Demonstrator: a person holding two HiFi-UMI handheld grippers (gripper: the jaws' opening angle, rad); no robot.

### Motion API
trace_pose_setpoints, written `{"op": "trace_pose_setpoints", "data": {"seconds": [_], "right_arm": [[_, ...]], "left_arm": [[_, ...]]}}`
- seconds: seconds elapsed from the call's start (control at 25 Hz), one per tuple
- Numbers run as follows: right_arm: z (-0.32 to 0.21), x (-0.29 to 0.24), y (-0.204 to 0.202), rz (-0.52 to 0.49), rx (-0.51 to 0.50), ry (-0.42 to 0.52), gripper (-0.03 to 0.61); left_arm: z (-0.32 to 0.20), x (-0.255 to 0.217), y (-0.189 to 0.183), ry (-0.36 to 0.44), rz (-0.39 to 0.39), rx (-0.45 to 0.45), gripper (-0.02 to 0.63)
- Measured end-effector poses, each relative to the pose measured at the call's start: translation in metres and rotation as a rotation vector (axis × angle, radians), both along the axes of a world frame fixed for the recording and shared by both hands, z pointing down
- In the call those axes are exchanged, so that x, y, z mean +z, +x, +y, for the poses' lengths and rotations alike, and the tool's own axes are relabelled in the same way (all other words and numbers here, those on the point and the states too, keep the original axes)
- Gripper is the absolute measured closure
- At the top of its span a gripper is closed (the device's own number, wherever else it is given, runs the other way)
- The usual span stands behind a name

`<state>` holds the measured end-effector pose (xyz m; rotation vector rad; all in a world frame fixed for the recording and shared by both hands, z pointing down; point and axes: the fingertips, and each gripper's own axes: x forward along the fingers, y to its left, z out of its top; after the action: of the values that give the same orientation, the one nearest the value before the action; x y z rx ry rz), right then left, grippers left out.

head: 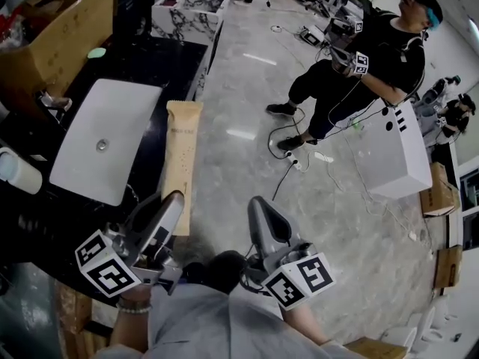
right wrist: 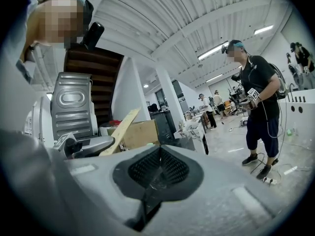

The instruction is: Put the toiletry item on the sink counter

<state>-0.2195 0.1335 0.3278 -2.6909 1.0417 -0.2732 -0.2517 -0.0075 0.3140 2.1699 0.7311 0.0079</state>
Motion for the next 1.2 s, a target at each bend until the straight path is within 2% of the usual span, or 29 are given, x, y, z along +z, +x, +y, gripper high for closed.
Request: {"op": "trace_pose_setpoints", "data": {"seconds": [0.28, 0.56, 1.2], "right_arm": [[0.0, 0.0, 0.014, 0.0, -0.025, 0.005, 0.58], [0.001, 0.001, 0.05, 0.001, -0.093, 0.03, 0.58], [0.047, -0.004, 0.187, -0.021, -0.255, 0.048, 0.58]], "left_arm": [[0.001, -0.001, 0.009, 0.003, 0.001, -0.029, 0.58], [0.007, -0.005, 0.032, 0.026, -0.006, -0.093, 0.58], [0.056, -0.016, 0.149, 0.035, -0.024, -0.258, 0.581]]}}
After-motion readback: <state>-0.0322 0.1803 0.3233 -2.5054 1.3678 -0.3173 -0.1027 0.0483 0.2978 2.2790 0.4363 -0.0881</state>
